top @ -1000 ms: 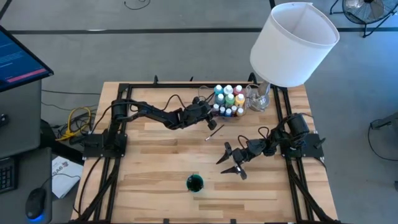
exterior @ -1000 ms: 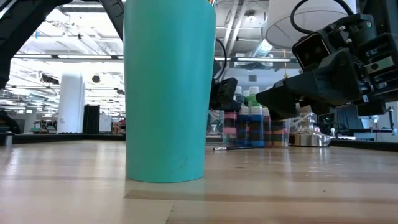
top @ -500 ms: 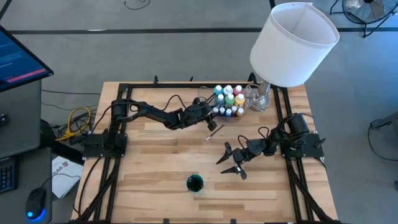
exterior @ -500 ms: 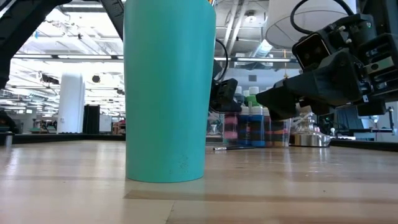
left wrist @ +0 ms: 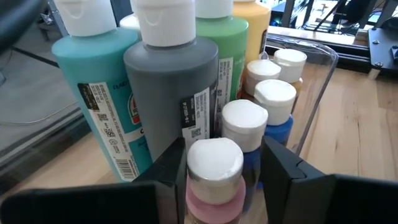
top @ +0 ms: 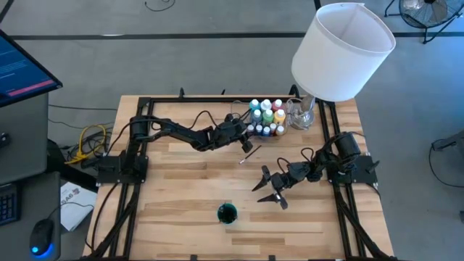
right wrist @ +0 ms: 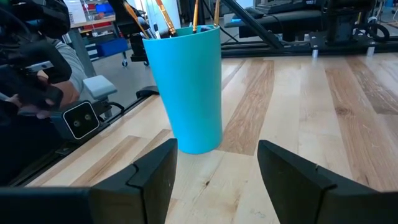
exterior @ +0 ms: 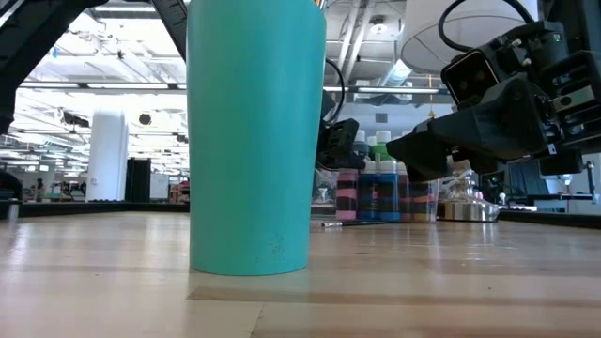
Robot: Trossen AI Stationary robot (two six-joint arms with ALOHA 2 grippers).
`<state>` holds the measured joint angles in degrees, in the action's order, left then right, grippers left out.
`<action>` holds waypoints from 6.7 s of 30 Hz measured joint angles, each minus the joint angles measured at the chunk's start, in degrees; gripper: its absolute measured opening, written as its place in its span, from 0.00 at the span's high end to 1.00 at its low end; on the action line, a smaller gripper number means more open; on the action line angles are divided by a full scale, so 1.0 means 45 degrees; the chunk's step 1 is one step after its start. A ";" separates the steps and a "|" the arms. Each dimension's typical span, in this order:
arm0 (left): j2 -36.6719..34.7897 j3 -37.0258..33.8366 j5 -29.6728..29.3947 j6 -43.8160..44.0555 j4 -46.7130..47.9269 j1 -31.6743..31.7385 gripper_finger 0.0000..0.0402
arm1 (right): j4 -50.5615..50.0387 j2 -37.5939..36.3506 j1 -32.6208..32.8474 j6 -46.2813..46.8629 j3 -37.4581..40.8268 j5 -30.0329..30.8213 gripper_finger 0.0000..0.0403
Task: Pick & Place Paint Supplies
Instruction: Put the small pink paint bottle into the transparent bin, then put the silver paintbrush into the green cup
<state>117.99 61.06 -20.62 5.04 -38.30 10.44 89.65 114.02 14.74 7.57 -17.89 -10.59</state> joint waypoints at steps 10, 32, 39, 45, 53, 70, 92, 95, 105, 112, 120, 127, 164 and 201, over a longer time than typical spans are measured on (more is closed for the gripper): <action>-0.0267 -0.0058 -0.0049 -0.0368 0.0215 -0.0015 0.75 | -0.0068 -0.0005 0.0000 0.0000 0.0005 0.0000 0.46; -0.0905 -0.0019 -0.0117 -0.1405 -0.0105 -0.0199 0.61 | -0.0091 -0.0005 -0.0058 0.0136 0.0000 0.0010 0.46; -0.2146 -0.0019 -0.0077 -0.2054 0.0454 -0.0581 0.58 | -0.0066 -0.0005 -0.0058 0.0204 0.0000 0.0010 0.46; -0.3169 -0.0015 -0.0013 -0.2641 0.2626 -0.1487 0.58 | -0.0063 -0.0005 -0.0058 0.0339 0.0076 0.0010 0.46; -0.3432 -0.1377 -0.0457 -0.1586 0.4419 -0.1821 0.64 | 0.0025 -0.1184 0.0291 0.0326 0.1341 0.2245 0.46; -0.4390 -0.6006 0.1418 -0.0219 0.0877 -0.1661 0.67 | -0.0741 -0.2588 -0.0112 0.2687 0.2271 0.6377 0.46; -0.1082 -0.4469 0.2625 -0.0811 -0.1365 -0.1853 0.68 | -0.4792 -0.2579 -0.0813 0.3429 0.0748 0.6377 0.46; -0.0735 -0.4237 0.2649 -0.0788 -0.1354 -0.1904 0.68 | -0.4949 -0.2579 -0.0811 0.3429 0.0753 0.6377 0.46; -0.0398 -0.4142 0.1600 -0.0391 -0.1357 -0.1909 0.68 | -0.5215 -0.2579 -0.0806 0.3331 0.0753 0.6382 0.46; -0.0402 -0.4125 0.0371 -0.0351 -0.1120 -0.1899 0.68 | -0.5207 -0.2579 -0.0806 0.3329 0.0753 0.6382 0.46; -0.0427 -0.4124 0.0772 -0.0622 -0.0934 -0.1727 0.68 | -0.5202 -0.2579 -0.0806 0.3332 0.0753 0.6382 0.46; -0.0452 -0.4124 0.1701 -0.0564 -0.0617 -0.1301 0.76 | -0.5202 -0.2579 -0.0803 0.3332 0.0753 0.6382 0.46; -0.0583 -0.4163 0.2020 -0.0358 0.0466 -0.1013 1.00 | -0.5163 -0.2579 -0.0782 0.3458 0.0753 0.6382 0.46; -0.9578 -0.9181 0.1501 -0.0045 0.0432 -0.1496 1.00 | -0.8875 -0.2574 -0.4413 0.3260 -0.1185 0.5322 0.50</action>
<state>74.89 19.74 -13.87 4.84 -36.36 3.70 49.71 102.43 -5.12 22.24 -23.22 13.36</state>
